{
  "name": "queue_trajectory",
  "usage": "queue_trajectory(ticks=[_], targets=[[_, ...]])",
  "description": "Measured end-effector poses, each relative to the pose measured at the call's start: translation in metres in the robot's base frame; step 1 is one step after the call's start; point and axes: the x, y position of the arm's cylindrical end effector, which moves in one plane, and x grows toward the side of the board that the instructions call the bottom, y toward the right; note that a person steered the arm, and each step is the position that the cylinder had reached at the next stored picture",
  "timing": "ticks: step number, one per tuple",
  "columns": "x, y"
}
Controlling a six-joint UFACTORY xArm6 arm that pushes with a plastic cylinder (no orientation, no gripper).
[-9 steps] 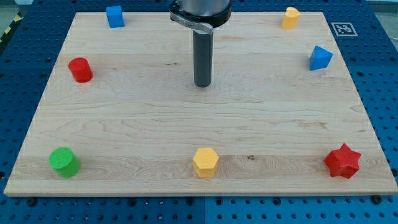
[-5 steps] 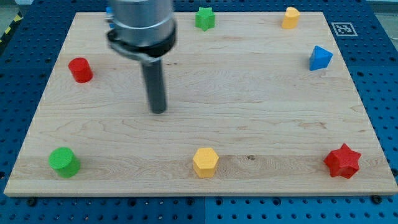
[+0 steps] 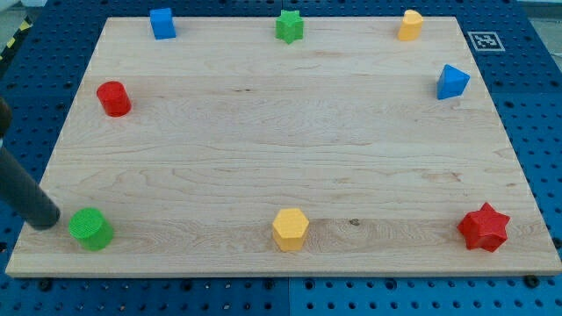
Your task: Move the green circle diagonally to the red circle
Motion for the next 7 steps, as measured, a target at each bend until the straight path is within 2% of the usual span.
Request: queue_trajectory(ticks=[1,3,4,6,7], targets=[[0.0,0.0],[0.036,0.051],[0.037,0.068],[0.018,0.111],[-0.007,0.133]])
